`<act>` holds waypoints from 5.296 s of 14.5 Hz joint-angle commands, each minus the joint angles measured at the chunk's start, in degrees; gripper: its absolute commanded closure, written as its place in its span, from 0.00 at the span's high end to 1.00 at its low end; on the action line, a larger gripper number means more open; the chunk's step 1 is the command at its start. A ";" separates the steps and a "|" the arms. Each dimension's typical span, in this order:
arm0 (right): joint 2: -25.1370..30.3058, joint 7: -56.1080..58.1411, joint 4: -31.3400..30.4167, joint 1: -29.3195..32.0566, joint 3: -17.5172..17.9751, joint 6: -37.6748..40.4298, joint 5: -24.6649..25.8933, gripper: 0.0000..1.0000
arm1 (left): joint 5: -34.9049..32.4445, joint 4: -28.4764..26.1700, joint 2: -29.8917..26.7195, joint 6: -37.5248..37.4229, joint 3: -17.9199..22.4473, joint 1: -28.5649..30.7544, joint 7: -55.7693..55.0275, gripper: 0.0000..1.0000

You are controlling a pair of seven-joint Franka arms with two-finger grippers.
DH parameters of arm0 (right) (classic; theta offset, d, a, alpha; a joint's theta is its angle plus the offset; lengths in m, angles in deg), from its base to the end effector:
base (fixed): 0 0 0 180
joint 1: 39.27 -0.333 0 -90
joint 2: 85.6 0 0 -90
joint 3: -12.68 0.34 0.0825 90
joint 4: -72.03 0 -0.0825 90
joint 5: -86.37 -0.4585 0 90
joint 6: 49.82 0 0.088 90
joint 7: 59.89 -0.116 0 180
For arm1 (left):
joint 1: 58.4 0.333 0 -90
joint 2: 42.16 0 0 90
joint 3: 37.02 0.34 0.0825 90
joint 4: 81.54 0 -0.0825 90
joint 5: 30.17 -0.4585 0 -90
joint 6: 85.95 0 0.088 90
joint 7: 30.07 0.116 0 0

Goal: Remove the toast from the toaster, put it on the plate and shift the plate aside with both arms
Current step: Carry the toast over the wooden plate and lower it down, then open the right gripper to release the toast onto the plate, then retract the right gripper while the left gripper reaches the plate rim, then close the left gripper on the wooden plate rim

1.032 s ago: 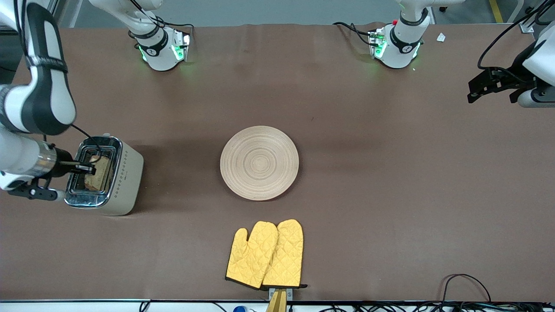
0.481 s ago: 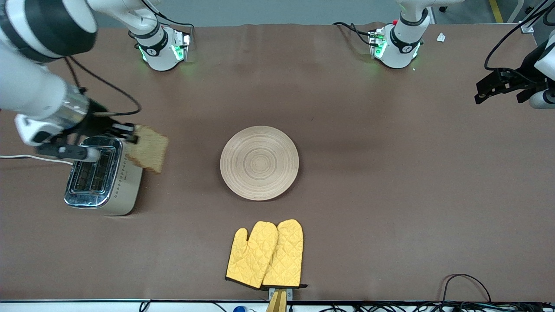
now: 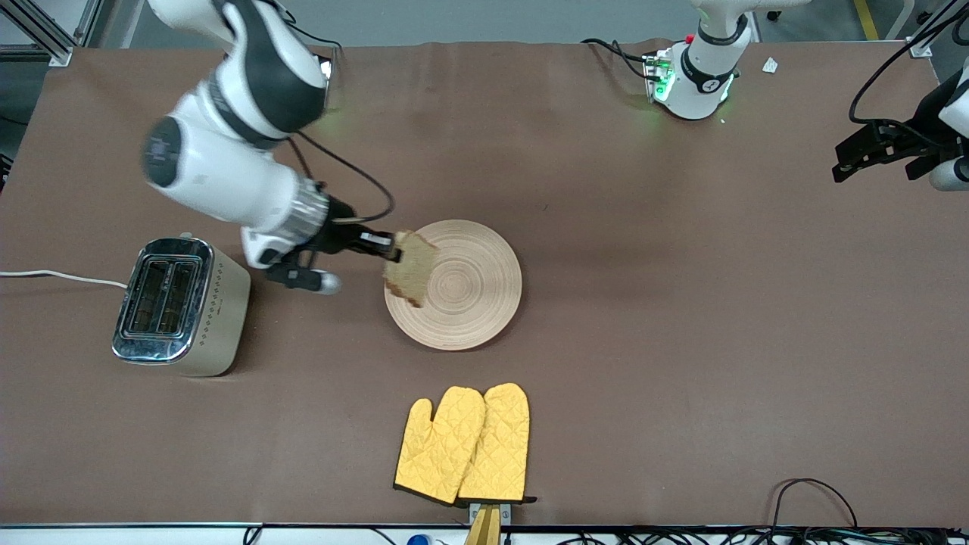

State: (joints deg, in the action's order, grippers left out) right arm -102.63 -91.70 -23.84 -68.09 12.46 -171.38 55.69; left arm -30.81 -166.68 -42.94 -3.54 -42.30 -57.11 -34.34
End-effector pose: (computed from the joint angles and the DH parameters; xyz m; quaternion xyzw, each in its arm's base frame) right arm 0.6369 0.3782 0.4369 -0.9580 0.1478 0.0551 0.2395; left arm 0.6086 -0.0415 0.6823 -0.9998 -0.0031 0.0166 0.0074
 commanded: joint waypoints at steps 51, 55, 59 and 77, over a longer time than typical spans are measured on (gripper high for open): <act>14.39 32.60 1.11 9.93 -24.47 20.74 29.27 1.00 | 36.29 -7.58 30.73 28.32 -9.23 -2.61 20.24 0.88; 19.48 31.99 1.56 9.58 -23.78 24.87 32.52 1.00 | 48.33 -9.07 38.03 33.59 -11.60 -2.79 30.18 0.76; 19.67 32.07 0.85 8.70 -22.99 25.15 32.70 1.00 | 57.85 -13.46 40.15 41.25 -13.10 -5.15 36.16 0.68; 19.76 31.72 0.85 8.52 -22.46 27.35 33.49 1.00 | 73.33 -14.17 48.07 48.64 -13.19 -12.72 44.35 0.13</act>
State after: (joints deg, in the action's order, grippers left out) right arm -84.06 -59.21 -22.18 -59.43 -10.30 -144.17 87.92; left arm 41.00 -180.69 5.40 44.18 -55.33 -69.78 8.46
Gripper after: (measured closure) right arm 0.000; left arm 0.784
